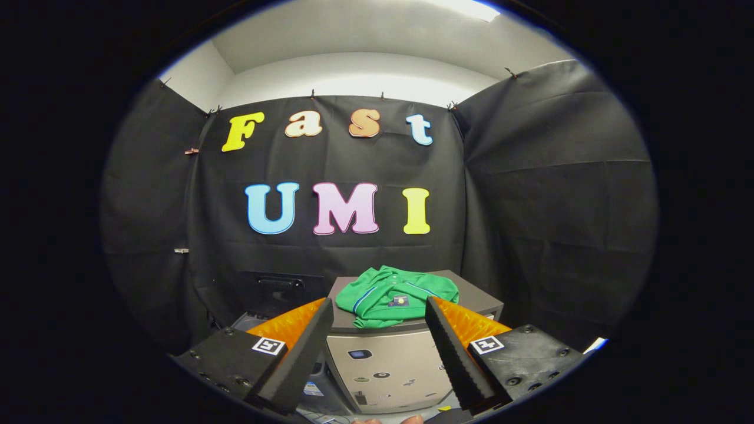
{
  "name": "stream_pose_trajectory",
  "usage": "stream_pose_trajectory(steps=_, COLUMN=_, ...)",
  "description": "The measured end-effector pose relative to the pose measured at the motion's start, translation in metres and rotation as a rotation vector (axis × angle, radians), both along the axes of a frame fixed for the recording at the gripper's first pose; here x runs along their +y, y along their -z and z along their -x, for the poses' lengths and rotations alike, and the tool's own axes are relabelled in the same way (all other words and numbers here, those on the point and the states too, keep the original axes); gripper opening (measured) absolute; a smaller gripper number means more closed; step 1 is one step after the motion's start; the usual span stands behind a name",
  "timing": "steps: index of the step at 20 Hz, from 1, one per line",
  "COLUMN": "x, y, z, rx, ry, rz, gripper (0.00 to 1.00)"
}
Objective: Put the clothes into the washing machine and then close the washing machine lid.
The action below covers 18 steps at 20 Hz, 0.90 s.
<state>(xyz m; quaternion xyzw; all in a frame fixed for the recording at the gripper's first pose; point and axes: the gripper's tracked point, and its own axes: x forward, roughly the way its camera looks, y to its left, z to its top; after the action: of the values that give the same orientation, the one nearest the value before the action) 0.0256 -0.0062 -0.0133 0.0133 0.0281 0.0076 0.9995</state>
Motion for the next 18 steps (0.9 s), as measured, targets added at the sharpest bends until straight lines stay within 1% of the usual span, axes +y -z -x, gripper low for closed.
stream_pose_trajectory(steps=3, x=-0.001, y=0.002, z=-0.024, rx=0.029, ry=-0.004, rz=0.035, gripper=0.98)
stream_pose_trajectory(steps=7, x=0.005, y=0.007, z=-0.065, rx=0.099, ry=-0.043, rz=0.034, gripper=0.98)
stream_pose_trajectory(steps=13, x=-0.012, y=0.028, z=-0.133, rx=0.225, ry=-0.031, rz=0.078, gripper=0.98)
stream_pose_trajectory(steps=18, x=-0.018, y=0.042, z=-0.182, rx=0.314, ry=-0.042, rz=0.064, gripper=0.99)
